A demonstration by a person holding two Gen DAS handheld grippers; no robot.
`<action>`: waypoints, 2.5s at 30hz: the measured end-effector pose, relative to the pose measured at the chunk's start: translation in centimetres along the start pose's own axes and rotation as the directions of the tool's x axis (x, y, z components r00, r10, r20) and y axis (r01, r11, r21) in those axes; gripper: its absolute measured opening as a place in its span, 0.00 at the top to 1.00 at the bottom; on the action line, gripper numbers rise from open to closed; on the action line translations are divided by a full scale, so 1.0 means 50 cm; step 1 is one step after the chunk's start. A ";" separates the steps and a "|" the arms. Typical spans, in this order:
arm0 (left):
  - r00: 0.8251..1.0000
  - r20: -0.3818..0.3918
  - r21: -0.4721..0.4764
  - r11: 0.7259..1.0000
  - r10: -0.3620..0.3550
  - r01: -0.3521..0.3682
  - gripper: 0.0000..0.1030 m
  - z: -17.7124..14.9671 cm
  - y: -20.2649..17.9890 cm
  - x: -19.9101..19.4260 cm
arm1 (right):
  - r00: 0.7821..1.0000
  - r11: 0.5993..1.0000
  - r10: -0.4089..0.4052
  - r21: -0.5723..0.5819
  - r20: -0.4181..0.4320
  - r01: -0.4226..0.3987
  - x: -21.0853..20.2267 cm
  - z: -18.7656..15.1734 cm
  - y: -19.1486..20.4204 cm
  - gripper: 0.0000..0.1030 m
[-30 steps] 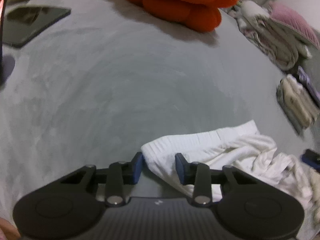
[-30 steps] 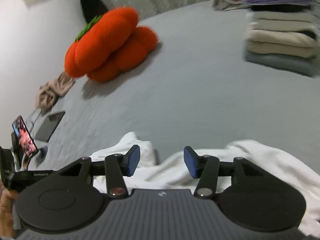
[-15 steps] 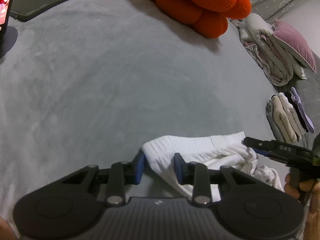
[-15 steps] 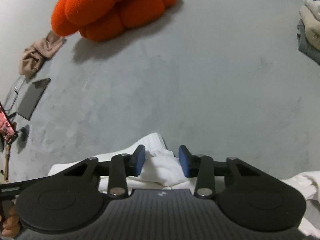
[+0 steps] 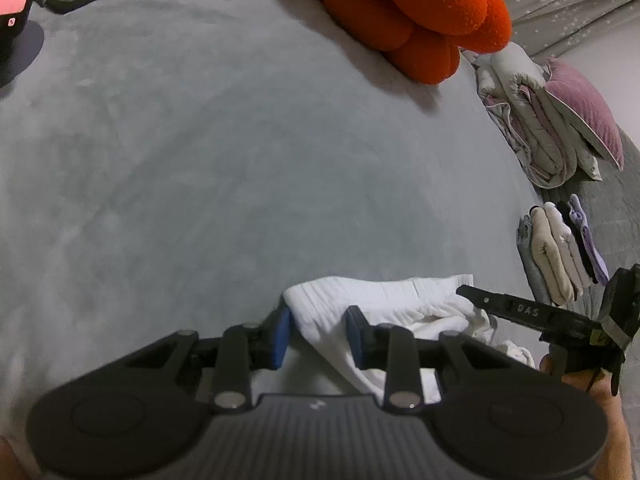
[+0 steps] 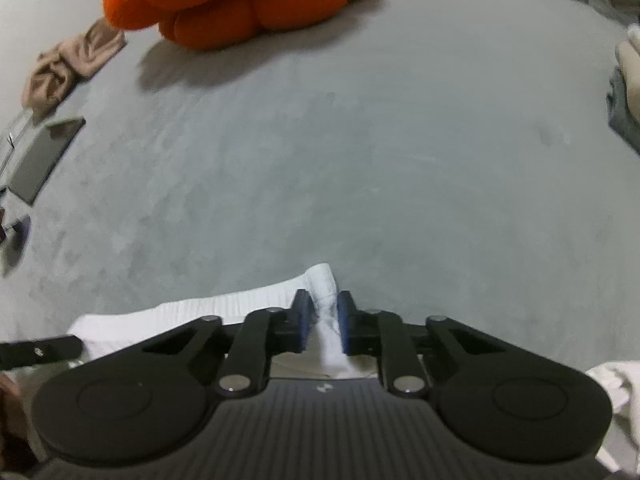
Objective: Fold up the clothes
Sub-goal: 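Grasp the garment waistband with the left gripper while the right gripper grasps nearby, then lift the waistband with both grippers, pulling the garment taut, then lower the garment flat onto the bed and open both grippers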
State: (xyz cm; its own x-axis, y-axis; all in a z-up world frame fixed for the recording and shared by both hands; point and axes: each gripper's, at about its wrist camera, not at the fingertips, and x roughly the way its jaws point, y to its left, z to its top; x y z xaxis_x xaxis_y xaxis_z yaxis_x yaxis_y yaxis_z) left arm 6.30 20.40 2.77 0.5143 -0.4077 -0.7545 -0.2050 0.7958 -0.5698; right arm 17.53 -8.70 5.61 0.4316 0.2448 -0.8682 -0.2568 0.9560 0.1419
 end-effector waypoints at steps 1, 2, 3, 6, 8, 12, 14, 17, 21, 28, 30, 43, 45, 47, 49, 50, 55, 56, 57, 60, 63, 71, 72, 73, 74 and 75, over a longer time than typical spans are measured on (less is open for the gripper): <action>1.000 0.003 0.007 1.000 0.007 -0.007 0.76 -0.001 -0.002 0.000 | 1.000 1.000 -0.013 -0.014 0.006 0.013 -0.001 0.001 0.006 0.90; 1.000 0.008 0.015 1.000 0.012 -0.012 0.78 -0.002 -0.005 -0.001 | 0.999 0.999 -0.027 -0.030 0.021 0.028 -0.005 0.004 0.012 0.91; 1.000 0.013 0.026 1.000 0.016 -0.016 0.82 -0.003 -0.010 -0.002 | 0.998 0.998 -0.040 -0.050 0.045 0.043 -0.011 0.007 0.019 0.92; 0.999 0.030 0.052 0.998 0.020 -0.021 0.90 -0.004 -0.017 -0.006 | 0.990 0.991 -0.065 -0.112 0.123 0.079 -0.031 0.024 0.045 0.93; 0.999 0.048 0.057 0.998 0.013 -0.016 0.92 -0.003 -0.018 -0.015 | 0.983 0.984 -0.078 -0.144 0.168 0.103 -0.040 0.040 0.065 0.93; 0.995 0.101 0.060 0.998 0.013 -0.020 0.93 0.003 -0.025 -0.033 | 0.966 0.971 -0.095 -0.190 0.241 0.143 -0.047 0.076 0.107 0.93; 0.988 0.153 0.063 0.997 0.023 -0.033 0.93 0.009 -0.029 -0.051 | 0.959 0.968 -0.096 -0.201 0.268 0.153 -0.043 0.098 0.124 0.93; 0.972 0.231 0.082 0.994 0.054 -0.075 0.93 0.016 -0.036 -0.076 | 0.953 0.968 -0.086 -0.201 0.290 0.149 -0.028 0.126 0.144 0.93; 0.947 0.298 0.105 0.982 0.118 -0.155 0.93 0.030 -0.039 -0.095 | 0.948 0.967 -0.068 -0.213 0.310 0.139 -0.007 0.156 0.194 0.93; 0.907 0.353 0.145 0.944 0.232 -0.298 0.93 0.043 -0.039 -0.109 | 0.942 0.965 -0.028 -0.236 0.335 0.112 0.033 0.201 0.264 0.93; 0.901 0.353 0.147 0.936 0.254 -0.321 0.93 0.047 -0.034 -0.109 | 0.941 0.966 -0.014 -0.240 0.338 0.101 0.051 0.214 0.286 0.93; 0.861 0.321 0.150 0.877 0.394 -0.457 0.93 0.065 -0.004 -0.070 | 0.957 0.969 0.049 -0.247 0.286 0.024 0.167 0.236 0.352 0.93; 0.859 0.304 0.159 0.867 0.413 -0.473 0.93 0.065 -0.001 -0.058 | 0.962 0.970 0.050 -0.243 0.268 0.017 0.186 0.229 0.349 0.93; 0.856 0.298 0.166 0.860 0.423 -0.483 0.93 0.065 -0.002 -0.053 | 0.966 0.971 0.054 -0.240 0.253 0.009 0.199 0.224 0.346 0.93; 0.853 0.294 0.170 0.855 0.430 -0.490 0.91 0.065 -0.003 -0.050 | 0.966 0.970 0.060 -0.244 0.251 0.003 0.203 0.219 0.344 0.90; 0.853 0.291 0.170 0.853 0.434 -0.492 0.91 0.065 -0.004 -0.049 | 0.966 0.970 0.063 -0.245 0.252 0.000 0.203 0.218 0.344 0.86; 0.837 0.316 0.156 0.846 0.446 -0.510 0.77 0.064 -0.010 -0.055 | 0.963 0.973 0.090 -0.227 0.253 -0.032 0.172 0.219 0.329 0.73; 0.831 0.327 0.154 0.843 0.449 -0.516 0.71 0.062 -0.013 -0.058 | 0.961 0.974 0.098 -0.223 0.257 -0.040 0.161 0.219 0.323 0.58; 0.822 0.340 0.152 0.836 0.456 -0.527 0.65 0.060 -0.016 -0.061 | 0.959 0.974 0.104 -0.222 0.265 -0.044 0.149 0.217 0.317 0.53; 0.803 0.370 0.146 0.824 0.468 -0.547 0.61 0.058 -0.023 -0.067 | 0.952 0.971 0.101 -0.236 0.288 -0.032 0.110 0.208 0.296 0.53; 0.815 0.370 0.139 0.841 0.446 -0.523 0.59 0.059 -0.026 -0.070 | 0.952 0.971 0.083 -0.237 0.293 -0.012 0.079 0.194 0.268 0.53; 0.836 0.384 0.179 0.857 0.391 -0.483 0.57 0.044 -0.062 -0.067 | 0.960 0.984 0.018 -0.176 0.279 0.033 0.016 0.141 0.165 0.53; 0.839 0.384 0.185 0.858 0.385 -0.479 0.57 0.042 -0.066 -0.067 | 0.961 0.984 0.006 -0.171 0.277 0.044 0.008 0.134 0.153 0.53; 0.842 0.384 0.191 0.859 0.379 -0.474 0.57 0.039 -0.072 -0.066 | 0.962 0.985 -0.006 -0.165 0.275 0.054 0.001 0.127 0.141 0.53; 0.847 0.380 0.197 0.862 0.372 -0.467 0.56 0.038 -0.077 -0.064 | 0.962 0.985 -0.018 -0.160 0.273 0.064 -0.007 0.119 0.128 0.53; 0.851 0.376 0.200 0.865 0.367 -0.461 0.56 0.037 -0.081 -0.061 | 0.962 0.985 -0.027 -0.156 0.271 0.072 -0.016 0.112 0.116 0.53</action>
State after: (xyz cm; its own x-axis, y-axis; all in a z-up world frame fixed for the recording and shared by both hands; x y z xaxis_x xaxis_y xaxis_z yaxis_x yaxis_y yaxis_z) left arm 7.09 19.24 7.97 0.6754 0.1130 -0.7287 -0.2474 0.9656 -0.0796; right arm 20.53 -2.42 9.77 0.6569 0.2532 -0.7102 -0.3565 0.9343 0.0034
